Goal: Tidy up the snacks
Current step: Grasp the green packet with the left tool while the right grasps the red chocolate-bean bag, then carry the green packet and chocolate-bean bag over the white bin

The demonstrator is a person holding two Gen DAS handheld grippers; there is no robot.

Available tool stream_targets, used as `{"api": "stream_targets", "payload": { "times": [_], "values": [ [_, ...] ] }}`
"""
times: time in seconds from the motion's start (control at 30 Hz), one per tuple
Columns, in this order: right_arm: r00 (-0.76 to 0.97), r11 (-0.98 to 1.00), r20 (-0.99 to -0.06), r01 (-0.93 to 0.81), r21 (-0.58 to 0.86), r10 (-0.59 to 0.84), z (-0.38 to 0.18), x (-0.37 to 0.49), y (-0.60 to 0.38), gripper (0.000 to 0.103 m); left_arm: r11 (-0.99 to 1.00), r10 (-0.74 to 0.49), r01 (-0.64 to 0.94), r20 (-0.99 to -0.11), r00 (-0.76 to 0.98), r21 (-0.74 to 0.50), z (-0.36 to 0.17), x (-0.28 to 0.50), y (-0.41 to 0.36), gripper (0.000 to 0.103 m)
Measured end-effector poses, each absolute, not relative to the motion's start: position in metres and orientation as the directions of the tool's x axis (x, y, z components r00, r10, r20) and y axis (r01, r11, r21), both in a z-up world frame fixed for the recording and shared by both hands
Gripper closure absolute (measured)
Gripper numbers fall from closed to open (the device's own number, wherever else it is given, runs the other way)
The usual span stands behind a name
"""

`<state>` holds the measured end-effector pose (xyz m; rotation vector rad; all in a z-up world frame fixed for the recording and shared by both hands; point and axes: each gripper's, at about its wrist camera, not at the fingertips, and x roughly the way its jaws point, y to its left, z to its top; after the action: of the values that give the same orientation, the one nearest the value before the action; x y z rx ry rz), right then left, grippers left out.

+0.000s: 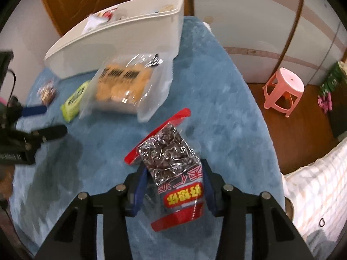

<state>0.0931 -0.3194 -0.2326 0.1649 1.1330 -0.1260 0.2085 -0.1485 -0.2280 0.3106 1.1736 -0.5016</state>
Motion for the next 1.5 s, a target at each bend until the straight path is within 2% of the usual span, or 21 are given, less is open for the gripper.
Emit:
{"api": "stream_targets", "payload": {
  "times": [0.1, 0.17, 0.23, 0.33, 0.43, 0.47, 0.5, 0.67, 0.93, 1.2, 1.5],
  "values": [
    [0.436, 0.976, -0.899, 0.204, 0.072, -0.025, -0.234, 0.096, -0.317, 0.057, 0.857, -0.216, 0.513, -0.935, 0.281, -0.044, -0.242, 0.220, -0.154, 0.006],
    [0.445, 0.977, -0.895, 0.206, 0.060, -0.039, -0.235, 0.095, -0.316, 0.057, 0.865, -0.213, 0.500, -0.936, 0.280, -0.048, -0.250, 0.226, -0.155, 0.012],
    [0.452, 0.978, -0.890, 0.202, 0.046, -0.051, -0.236, 0.093, -0.313, 0.057, 0.871, -0.219, 0.489, -0.928, 0.302, -0.047, -0.252, 0.230, -0.156, 0.012],
    [0.463, 0.977, -0.885, 0.206, 0.056, -0.048, -0.236, 0.091, -0.314, 0.057, 0.869, -0.215, 0.494, -0.923, 0.320, -0.031, -0.251, 0.236, -0.161, 0.019],
    [0.469, 0.973, -0.882, 0.219, 0.076, -0.037, -0.237, 0.091, -0.317, 0.058, 0.864, -0.219, 0.502, -0.916, 0.336, -0.022, -0.246, 0.236, -0.166, 0.044],
    [0.472, 0.972, -0.881, 0.223, 0.080, -0.036, -0.237, 0.091, -0.317, 0.058, 0.863, -0.219, 0.505, -0.914, 0.343, -0.018, -0.244, 0.235, -0.168, 0.059],
    [0.473, 0.971, -0.880, 0.225, 0.082, -0.035, -0.237, 0.091, -0.318, 0.058, 0.864, -0.214, 0.503, -0.913, 0.348, -0.011, -0.242, 0.234, -0.170, 0.063],
    [0.472, 0.968, -0.881, 0.233, 0.089, -0.032, -0.236, 0.091, -0.318, 0.059, 0.901, -0.169, 0.433, -0.898, 0.407, 0.026, -0.241, 0.220, -0.173, 0.065],
    [0.491, 0.958, -0.869, 0.221, 0.184, 0.054, -0.217, 0.087, -0.313, 0.060, 0.944, -0.189, 0.324, -0.911, 0.367, -0.065, -0.219, 0.191, -0.151, 0.066],
    [0.590, 0.969, -0.799, 0.108, 0.223, 0.119, -0.144, 0.104, -0.287, 0.060, 0.953, -0.213, 0.295, -0.843, 0.493, -0.068, -0.134, 0.183, -0.128, 0.065],
    [0.742, 0.993, -0.666, 0.014, 0.119, 0.069, -0.032, 0.156, -0.271, 0.060, 0.960, -0.193, 0.278, -0.775, 0.602, -0.024, -0.045, 0.217, -0.109, 0.065]
  ]
}}
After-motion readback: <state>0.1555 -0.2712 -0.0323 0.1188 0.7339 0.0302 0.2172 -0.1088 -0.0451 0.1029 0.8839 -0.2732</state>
